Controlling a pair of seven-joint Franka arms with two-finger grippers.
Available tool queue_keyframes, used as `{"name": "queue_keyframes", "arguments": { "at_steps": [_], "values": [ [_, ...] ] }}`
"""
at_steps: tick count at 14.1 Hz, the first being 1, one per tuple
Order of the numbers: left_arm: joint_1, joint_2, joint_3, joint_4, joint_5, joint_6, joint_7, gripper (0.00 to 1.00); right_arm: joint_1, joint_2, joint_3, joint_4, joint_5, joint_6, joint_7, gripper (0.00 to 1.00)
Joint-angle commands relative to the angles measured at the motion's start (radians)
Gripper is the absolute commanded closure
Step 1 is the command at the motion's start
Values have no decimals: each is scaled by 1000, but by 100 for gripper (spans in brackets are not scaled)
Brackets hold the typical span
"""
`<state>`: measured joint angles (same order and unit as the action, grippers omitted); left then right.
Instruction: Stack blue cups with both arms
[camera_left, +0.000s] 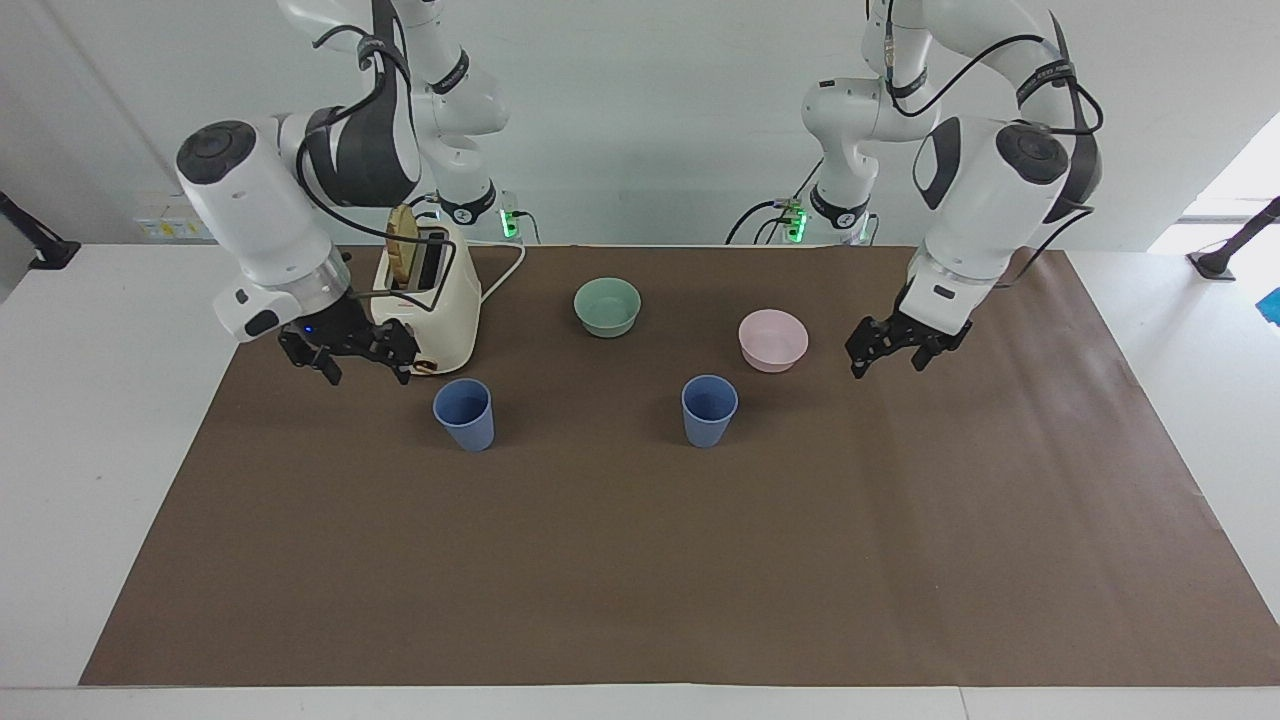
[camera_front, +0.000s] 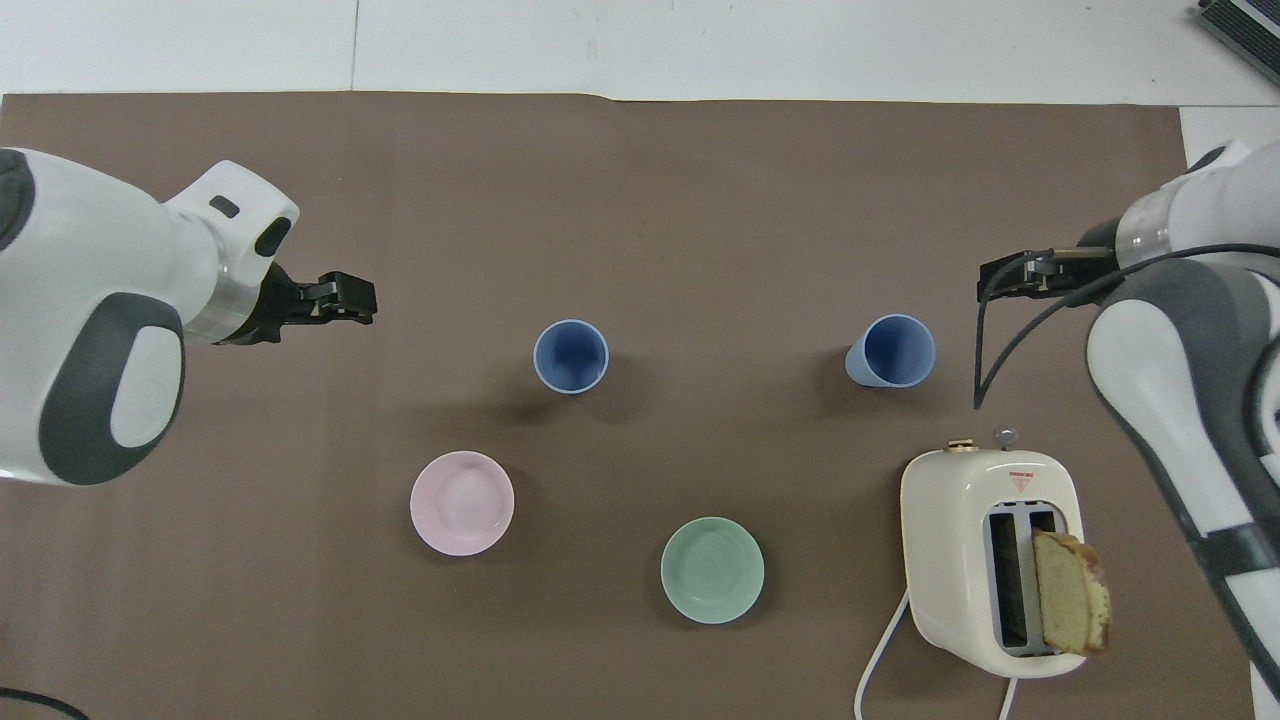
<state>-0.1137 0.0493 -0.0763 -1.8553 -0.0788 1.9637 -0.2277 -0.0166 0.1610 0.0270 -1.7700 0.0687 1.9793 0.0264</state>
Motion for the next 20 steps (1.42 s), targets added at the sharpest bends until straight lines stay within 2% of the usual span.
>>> {"name": "queue_keyframes", "arguments": {
  "at_steps": [1,4,9,15,20],
  "values": [
    [80,-35,-11,-1,16,-61,170,0,6,8,2,-72,22,90,-37,0],
    [117,-43,-11,105,49,-211,274,0,26,18,2,-144,22,148,-88,0],
    [118,-45,-5,261,77,-397,286,0,26,22,1,-201,22,177,-157,0],
    [117,-68,15,341,76,-514,289,0,32,35,1,-215,22,191,-169,0],
    [117,-98,13,340,67,-520,283,0,40,35,2,-215,22,196,-169,64]
  ]
}}
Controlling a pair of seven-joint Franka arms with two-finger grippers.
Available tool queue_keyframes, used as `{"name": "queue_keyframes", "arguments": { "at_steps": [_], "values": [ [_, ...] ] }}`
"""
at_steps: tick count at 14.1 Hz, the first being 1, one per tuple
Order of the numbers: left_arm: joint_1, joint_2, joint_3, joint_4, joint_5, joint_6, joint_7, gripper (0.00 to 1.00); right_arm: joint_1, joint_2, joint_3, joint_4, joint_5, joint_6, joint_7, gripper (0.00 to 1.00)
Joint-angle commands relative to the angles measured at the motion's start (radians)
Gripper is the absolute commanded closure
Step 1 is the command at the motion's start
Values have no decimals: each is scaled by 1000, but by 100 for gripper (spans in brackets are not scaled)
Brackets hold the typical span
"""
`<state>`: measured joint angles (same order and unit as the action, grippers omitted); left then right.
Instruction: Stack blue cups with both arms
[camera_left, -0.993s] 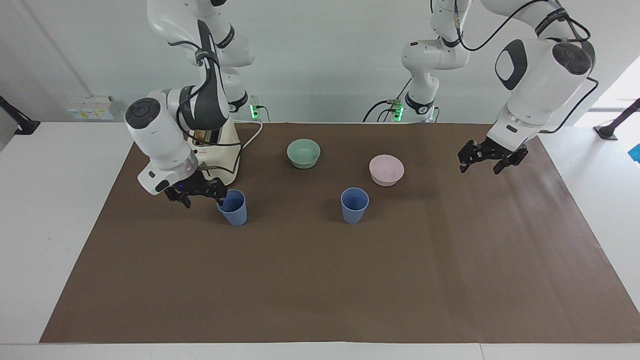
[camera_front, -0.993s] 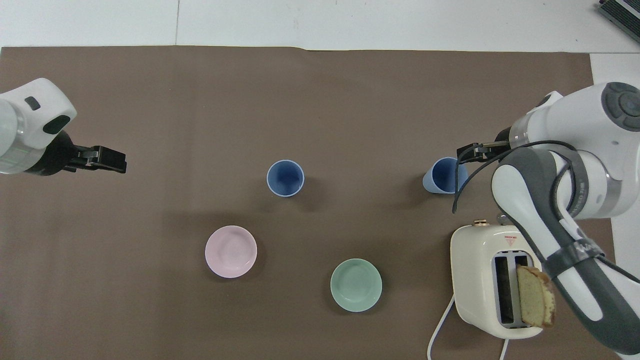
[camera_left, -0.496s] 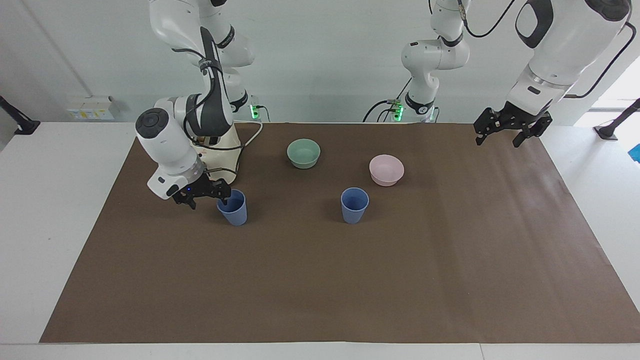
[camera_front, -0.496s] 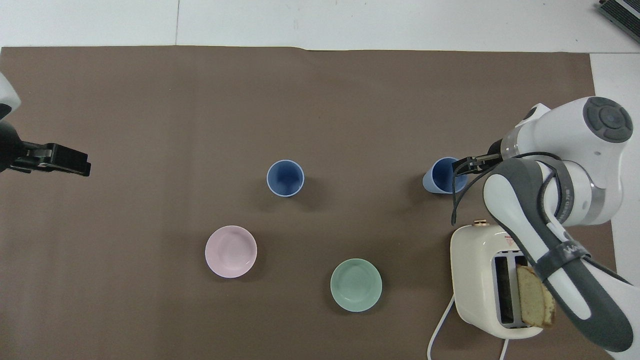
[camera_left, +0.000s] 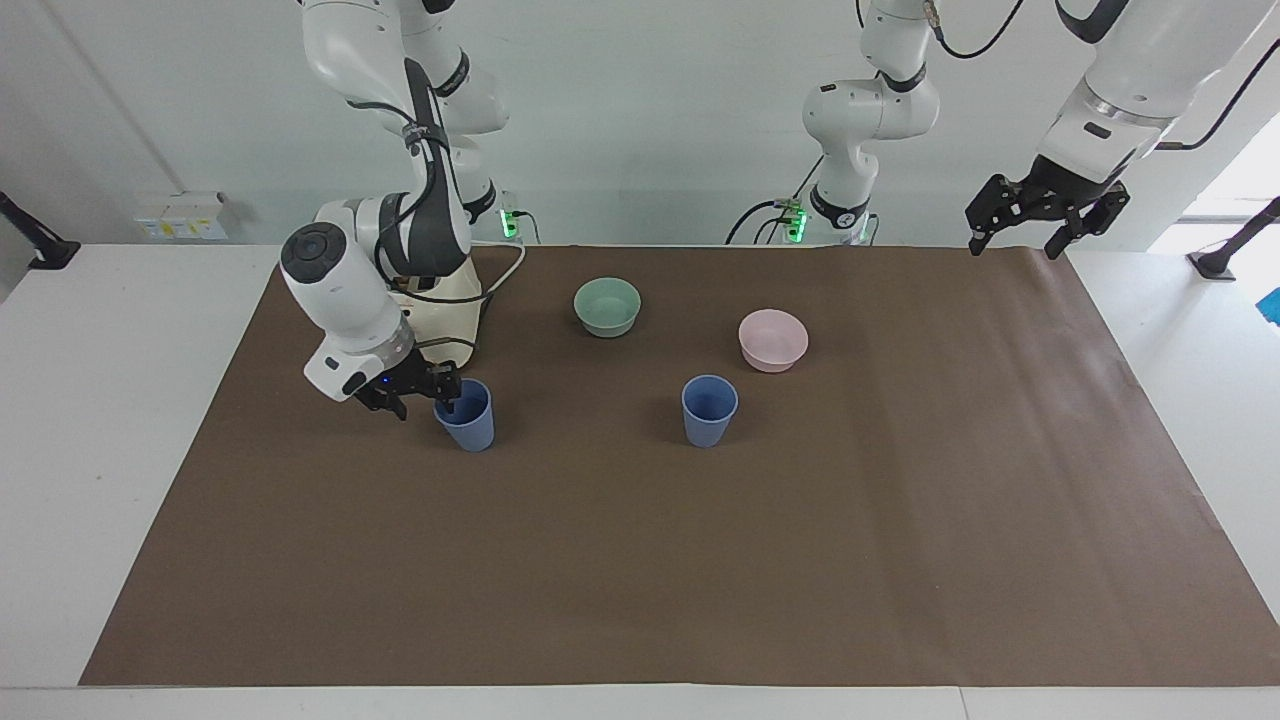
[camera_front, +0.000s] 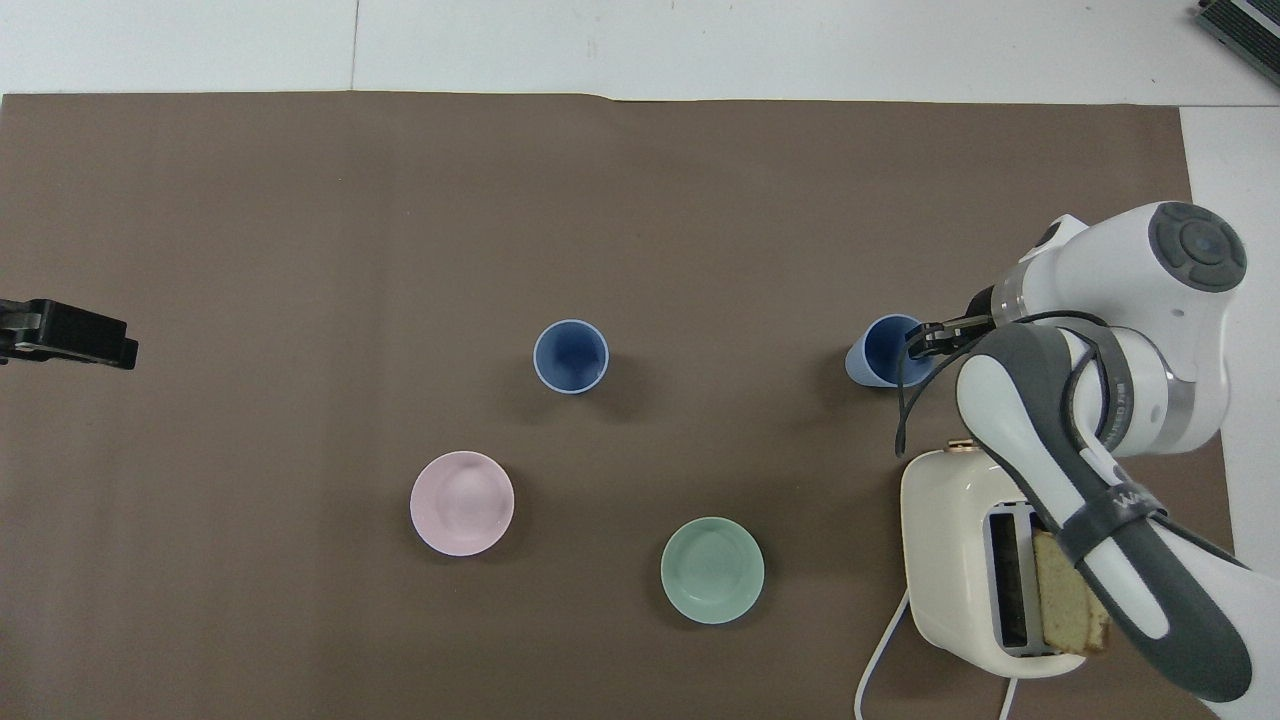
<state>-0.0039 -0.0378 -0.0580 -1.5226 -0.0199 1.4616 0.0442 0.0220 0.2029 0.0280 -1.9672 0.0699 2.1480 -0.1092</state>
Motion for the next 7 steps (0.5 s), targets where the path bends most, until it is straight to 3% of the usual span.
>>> {"name": "queue_keyframes", "arguments": {
  "at_steps": [1,4,7],
  "values": [
    [5,-29,-6,-4,5,-12,6,0,1,-7,1,-18,21,26,-34,74],
    [8,-34,-5,-10,-6,-12,6,0,1,-5,1,-16,21,27,-32,96],
    [7,-34,-5,-10,-14,-12,5,0,15,1,1,2,22,24,-23,100]
  ]
}}
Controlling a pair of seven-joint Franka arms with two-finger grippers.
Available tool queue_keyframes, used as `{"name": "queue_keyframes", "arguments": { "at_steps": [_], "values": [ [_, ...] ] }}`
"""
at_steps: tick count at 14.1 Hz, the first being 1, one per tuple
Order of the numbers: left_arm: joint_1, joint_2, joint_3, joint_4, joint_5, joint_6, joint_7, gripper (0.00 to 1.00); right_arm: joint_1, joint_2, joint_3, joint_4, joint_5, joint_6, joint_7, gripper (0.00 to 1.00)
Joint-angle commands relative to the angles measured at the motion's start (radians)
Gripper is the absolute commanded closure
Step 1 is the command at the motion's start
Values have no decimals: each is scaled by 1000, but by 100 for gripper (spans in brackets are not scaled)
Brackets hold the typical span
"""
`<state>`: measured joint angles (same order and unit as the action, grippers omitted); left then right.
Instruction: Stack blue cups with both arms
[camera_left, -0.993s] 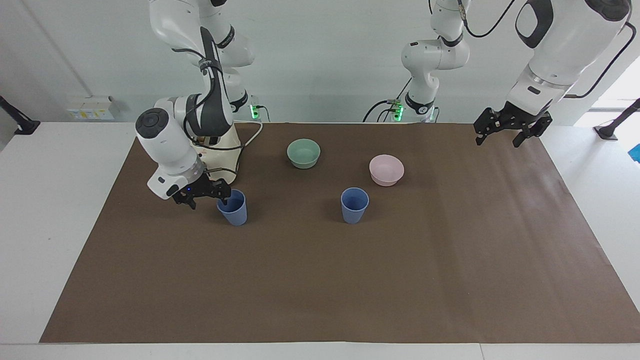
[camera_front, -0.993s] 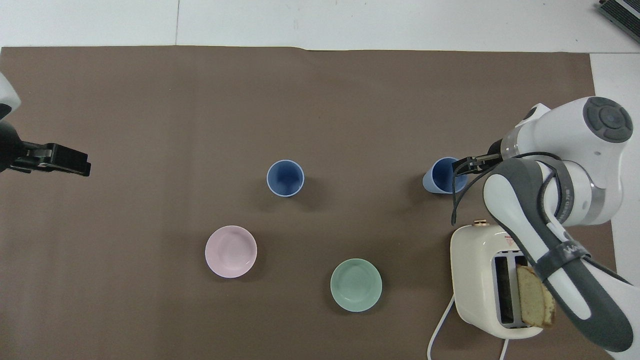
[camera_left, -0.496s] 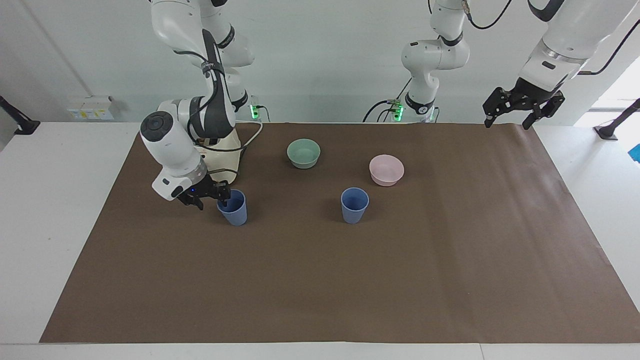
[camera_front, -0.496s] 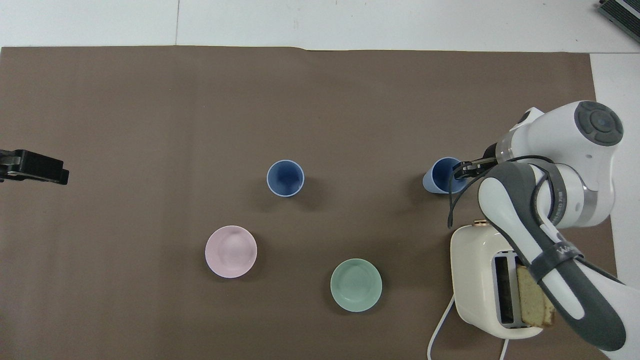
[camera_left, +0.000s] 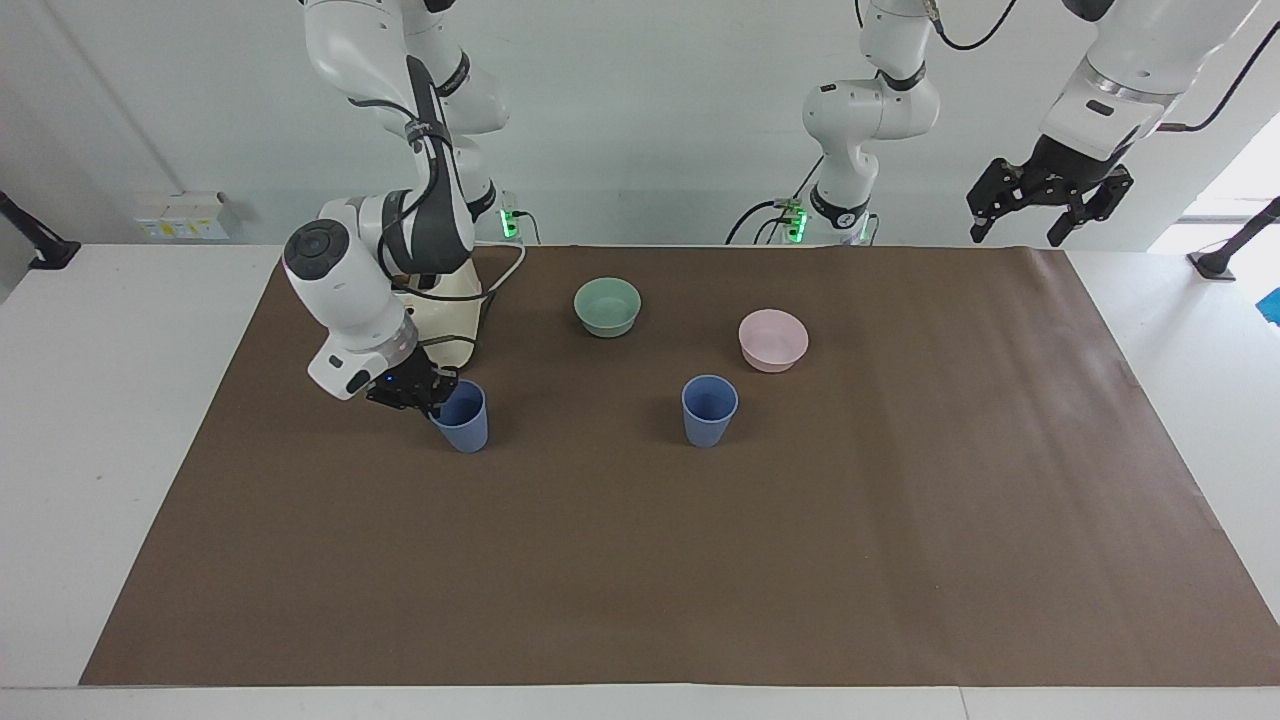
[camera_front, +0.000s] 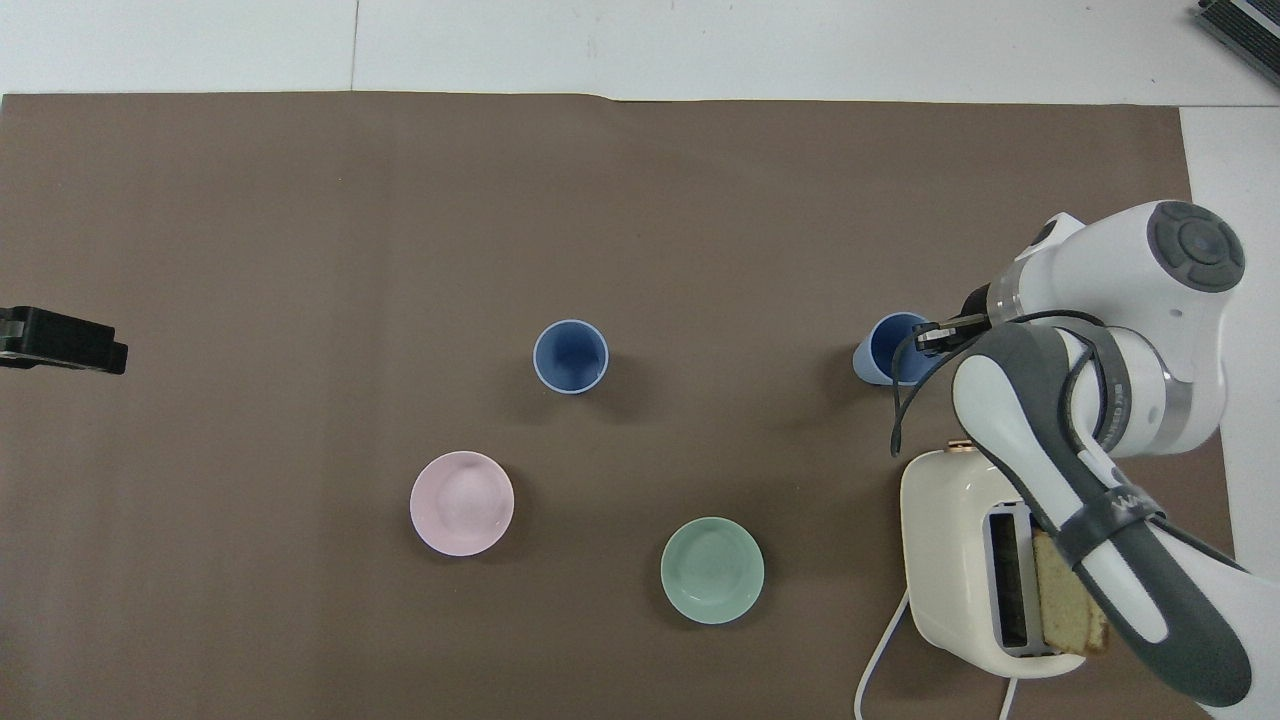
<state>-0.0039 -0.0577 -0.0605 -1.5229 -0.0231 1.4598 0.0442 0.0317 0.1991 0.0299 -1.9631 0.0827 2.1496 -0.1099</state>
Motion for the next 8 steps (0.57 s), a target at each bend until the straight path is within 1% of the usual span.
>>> {"name": "queue_keyframes", "arguments": {
  "at_steps": [1,3,4,5,7,8],
  "values": [
    [7,-14,-2,-10,-11,-7,5,0,10,5,-1,28,11,16,-17,100],
    [8,-14,-2,-11,-17,7,5,0,20,-1,1,107,29,-54,1,100],
    [9,-14,-2,-13,-20,7,5,0,20,-3,13,151,72,-95,27,100],
    [7,-14,-2,-13,-20,7,5,0,22,-3,18,183,106,-118,71,100],
    [7,-14,-2,-13,-20,8,3,0,52,-1,39,234,109,-125,201,100],
    [7,-14,-2,-8,-18,8,5,0,86,-3,42,256,101,-129,290,100]
  ]
}}
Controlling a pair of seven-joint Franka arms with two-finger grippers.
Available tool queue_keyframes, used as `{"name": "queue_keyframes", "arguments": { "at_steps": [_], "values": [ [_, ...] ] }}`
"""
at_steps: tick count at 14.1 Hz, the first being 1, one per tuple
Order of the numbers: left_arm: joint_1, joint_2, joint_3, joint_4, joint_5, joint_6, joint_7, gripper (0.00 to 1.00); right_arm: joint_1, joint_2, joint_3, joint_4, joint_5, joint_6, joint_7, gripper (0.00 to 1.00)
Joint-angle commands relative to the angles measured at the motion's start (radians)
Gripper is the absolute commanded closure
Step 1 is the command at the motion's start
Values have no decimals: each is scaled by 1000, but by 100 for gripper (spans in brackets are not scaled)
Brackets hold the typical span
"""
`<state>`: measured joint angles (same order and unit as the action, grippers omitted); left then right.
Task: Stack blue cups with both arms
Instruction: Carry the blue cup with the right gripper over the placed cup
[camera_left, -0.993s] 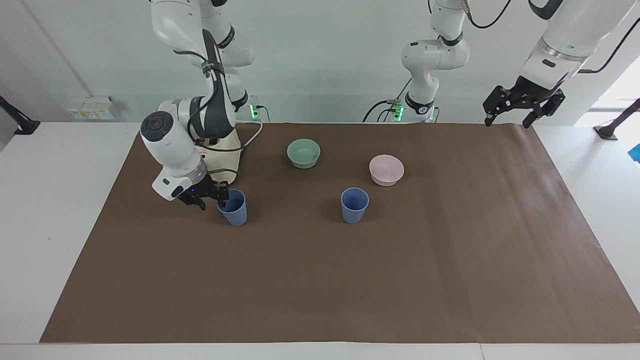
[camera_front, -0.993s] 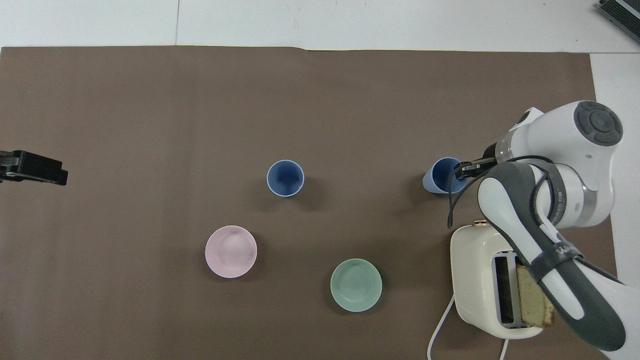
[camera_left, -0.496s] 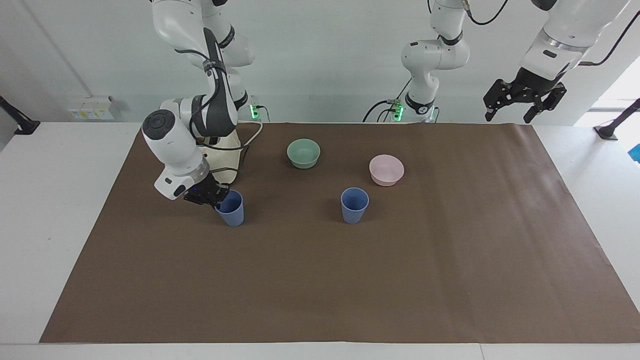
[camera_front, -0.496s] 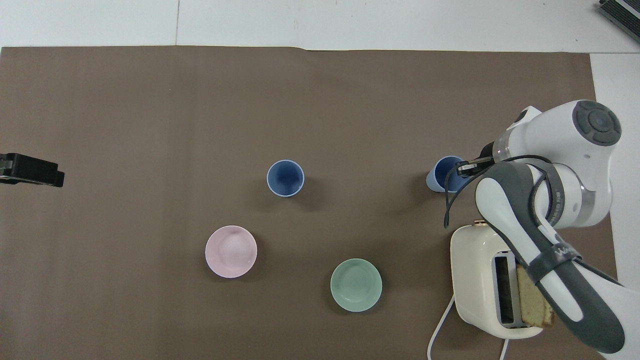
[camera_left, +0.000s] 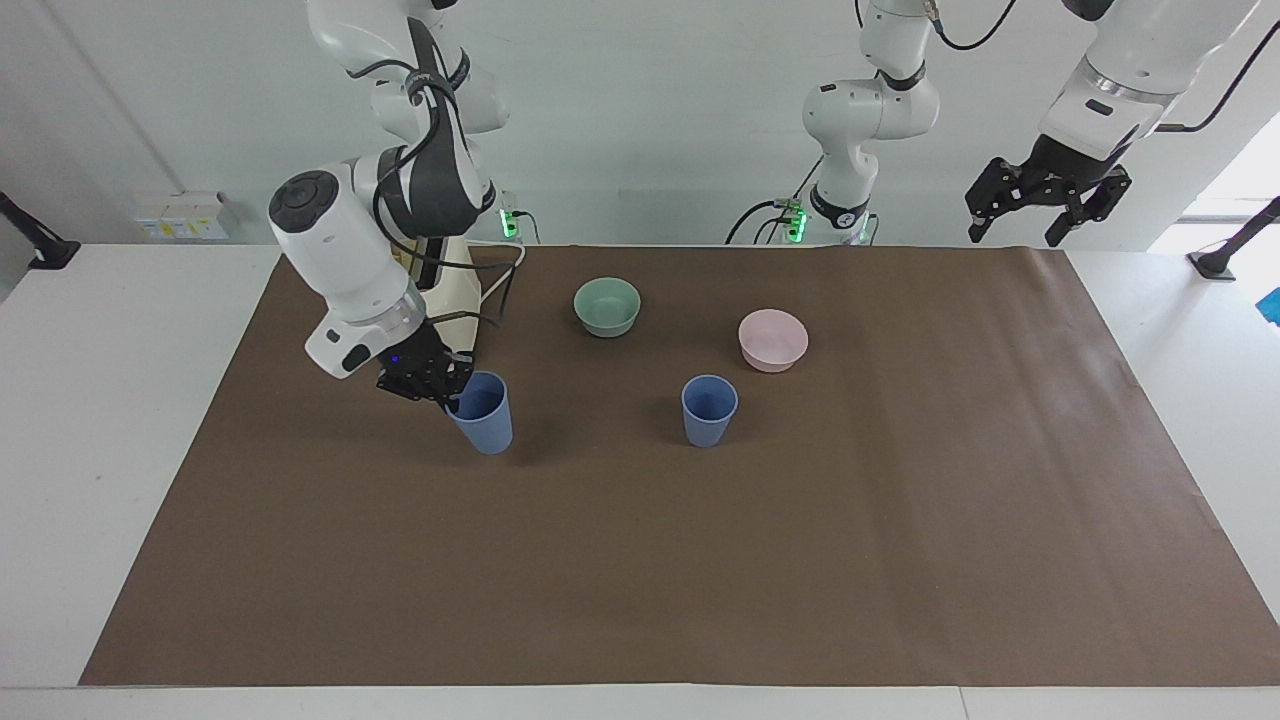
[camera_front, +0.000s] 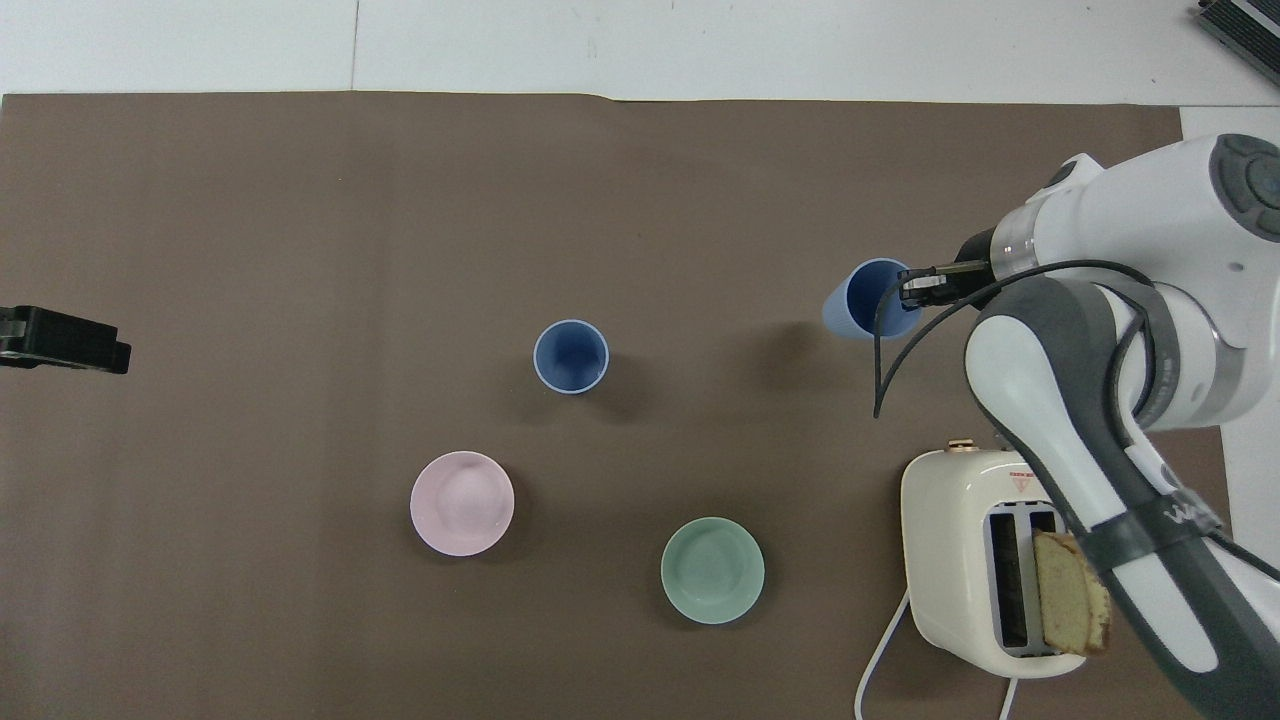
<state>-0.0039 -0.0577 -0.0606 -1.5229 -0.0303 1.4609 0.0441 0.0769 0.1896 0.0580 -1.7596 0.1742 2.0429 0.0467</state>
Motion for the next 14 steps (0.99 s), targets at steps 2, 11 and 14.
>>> {"name": "queue_keyframes", "arguments": {
  "at_steps": [2,11,14],
  "values": [
    [8,-11,-5,-2,-3,33,10,0,111,7,13,97,-2,-41,292,100],
    [9,-13,-5,-6,-3,21,10,0,362,74,14,305,-15,-99,616,100],
    [7,-13,-5,-6,-3,21,10,0,398,102,14,321,-7,-79,619,100]
  ]
}}
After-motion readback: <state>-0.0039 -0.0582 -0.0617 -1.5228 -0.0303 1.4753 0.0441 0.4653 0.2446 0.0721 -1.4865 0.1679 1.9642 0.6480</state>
